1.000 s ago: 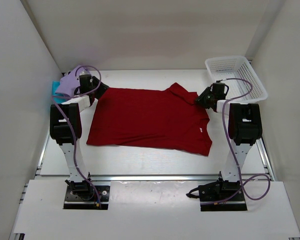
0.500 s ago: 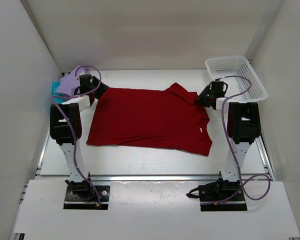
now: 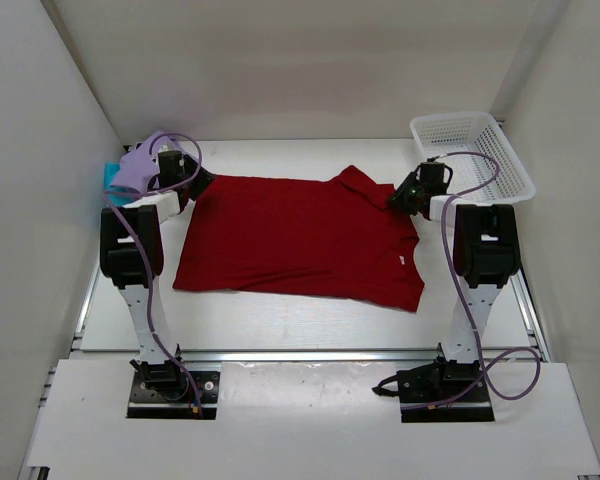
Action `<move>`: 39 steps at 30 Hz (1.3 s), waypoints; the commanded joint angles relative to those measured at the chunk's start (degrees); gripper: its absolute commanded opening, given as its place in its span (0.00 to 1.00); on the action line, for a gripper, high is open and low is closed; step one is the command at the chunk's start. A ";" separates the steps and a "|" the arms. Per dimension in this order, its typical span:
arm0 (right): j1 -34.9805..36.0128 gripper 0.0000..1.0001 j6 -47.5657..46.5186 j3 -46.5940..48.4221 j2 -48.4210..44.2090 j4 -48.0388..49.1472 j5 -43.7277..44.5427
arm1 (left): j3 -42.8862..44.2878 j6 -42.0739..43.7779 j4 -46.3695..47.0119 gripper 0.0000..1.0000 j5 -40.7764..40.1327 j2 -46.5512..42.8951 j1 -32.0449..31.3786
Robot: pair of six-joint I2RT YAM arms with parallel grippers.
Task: Fold and stack the t-shirts
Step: Grap the side of the flattened tshirt furthest away from the robot with both arms
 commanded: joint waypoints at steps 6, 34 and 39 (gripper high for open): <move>0.65 0.10 -0.32 -0.15 -1.04 1.22 -0.16 | 1.76 0.55 -0.15 0.55 -1.16 -0.28 0.33; 3.29 0.24 -9.64 3.98 -2.01 -7.65 14.08 | 3.96 1.78 -0.86 0.55 -1.78 1.30 0.42; 2.32 0.24 -8.15 3.71 -1.13 -6.33 9.08 | 4.05 1.77 -0.77 0.55 -1.61 1.56 0.33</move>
